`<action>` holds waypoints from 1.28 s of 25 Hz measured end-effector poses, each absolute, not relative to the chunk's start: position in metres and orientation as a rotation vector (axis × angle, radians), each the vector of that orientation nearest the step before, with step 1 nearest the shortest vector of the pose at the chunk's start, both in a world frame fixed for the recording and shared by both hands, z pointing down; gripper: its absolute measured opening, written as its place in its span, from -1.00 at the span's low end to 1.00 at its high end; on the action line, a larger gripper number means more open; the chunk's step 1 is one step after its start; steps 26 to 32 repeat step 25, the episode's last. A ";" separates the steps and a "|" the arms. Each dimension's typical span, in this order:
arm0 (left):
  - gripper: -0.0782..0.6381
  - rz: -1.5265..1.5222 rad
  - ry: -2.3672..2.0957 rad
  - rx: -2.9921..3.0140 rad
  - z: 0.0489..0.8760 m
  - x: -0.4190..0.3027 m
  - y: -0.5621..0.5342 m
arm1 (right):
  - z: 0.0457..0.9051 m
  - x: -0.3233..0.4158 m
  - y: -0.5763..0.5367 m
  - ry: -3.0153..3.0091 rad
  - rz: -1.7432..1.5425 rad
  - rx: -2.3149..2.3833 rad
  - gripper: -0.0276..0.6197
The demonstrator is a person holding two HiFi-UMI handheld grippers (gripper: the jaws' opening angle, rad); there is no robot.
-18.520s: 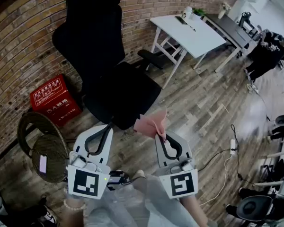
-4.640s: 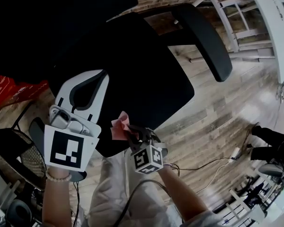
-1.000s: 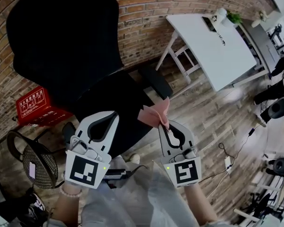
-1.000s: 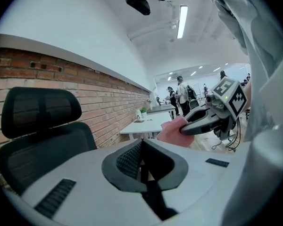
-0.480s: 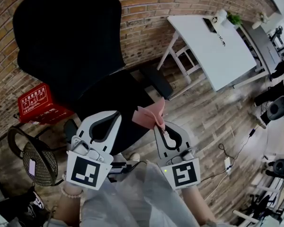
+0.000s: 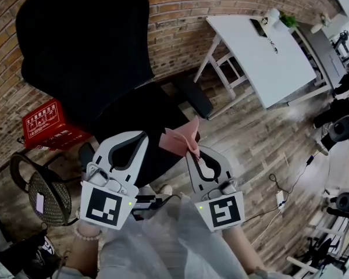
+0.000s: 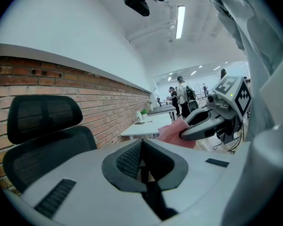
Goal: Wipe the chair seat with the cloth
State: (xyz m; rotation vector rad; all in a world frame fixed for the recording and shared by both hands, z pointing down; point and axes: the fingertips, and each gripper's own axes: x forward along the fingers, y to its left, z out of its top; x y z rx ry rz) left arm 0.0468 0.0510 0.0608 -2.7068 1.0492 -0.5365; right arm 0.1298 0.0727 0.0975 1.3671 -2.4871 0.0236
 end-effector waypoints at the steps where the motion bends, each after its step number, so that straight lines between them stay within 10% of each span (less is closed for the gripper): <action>1: -0.73 -0.537 1.050 -2.706 0.060 0.047 0.051 | 0.098 0.129 0.073 -2.484 0.027 1.364 -0.74; 32: -0.73 -0.553 1.060 -2.703 0.064 0.046 0.053 | 0.111 0.124 0.082 -2.466 0.045 1.305 -0.74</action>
